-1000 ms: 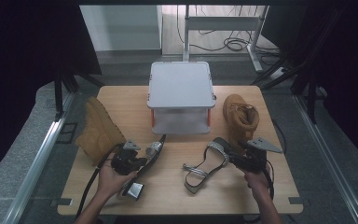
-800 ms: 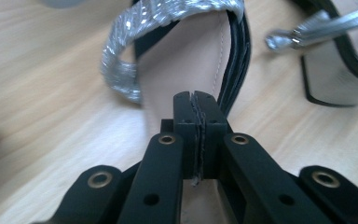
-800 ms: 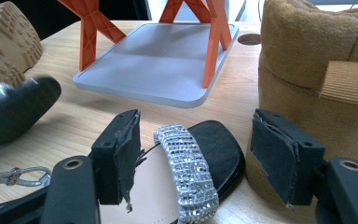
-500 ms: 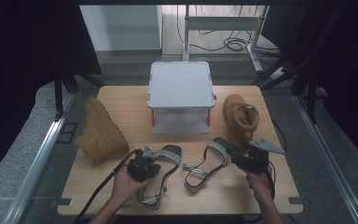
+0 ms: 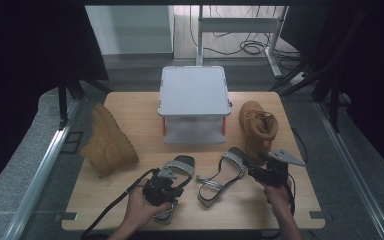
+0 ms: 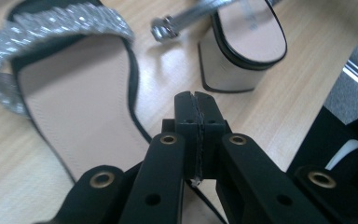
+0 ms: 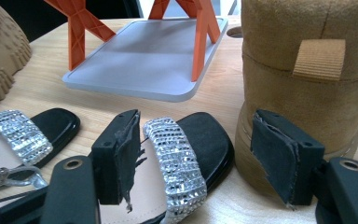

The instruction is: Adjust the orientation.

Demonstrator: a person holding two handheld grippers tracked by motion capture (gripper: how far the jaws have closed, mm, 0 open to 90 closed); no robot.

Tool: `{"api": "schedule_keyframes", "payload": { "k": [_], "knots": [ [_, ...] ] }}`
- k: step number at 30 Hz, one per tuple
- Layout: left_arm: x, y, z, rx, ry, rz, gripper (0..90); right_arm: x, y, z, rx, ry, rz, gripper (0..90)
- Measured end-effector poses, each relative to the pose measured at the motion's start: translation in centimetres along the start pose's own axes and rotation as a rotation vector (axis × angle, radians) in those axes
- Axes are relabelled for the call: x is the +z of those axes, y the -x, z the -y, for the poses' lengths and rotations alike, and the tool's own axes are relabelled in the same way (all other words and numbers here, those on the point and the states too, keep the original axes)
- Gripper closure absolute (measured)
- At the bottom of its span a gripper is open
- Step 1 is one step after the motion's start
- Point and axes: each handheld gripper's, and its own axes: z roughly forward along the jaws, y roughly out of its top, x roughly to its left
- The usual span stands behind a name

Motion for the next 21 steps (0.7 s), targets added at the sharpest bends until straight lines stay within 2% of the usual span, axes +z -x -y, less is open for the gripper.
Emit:
{"api": "schedule_keyframes", "payload": {
  "k": [3,7,11,21],
  "knots": [
    [-0.1,0.3,0.1,-0.002,0.013,0.013,89.6,-0.1,0.1,0.1,0.008,0.001,0.002,33.2],
    [0.2,0.1,0.3,0.006,-0.019,-0.036,89.6,-0.1,0.1,0.1,0.009,0.000,0.004,33.2],
    [0.7,-0.1,0.7,-0.003,-0.041,-0.031,89.7,-0.1,0.0,0.2,0.005,-0.004,0.003,33.2],
    [1.0,-0.2,0.6,0.006,-0.070,-0.031,90.0,0.1,0.0,0.3,0.004,-0.009,0.006,33.2]
  ]
}}
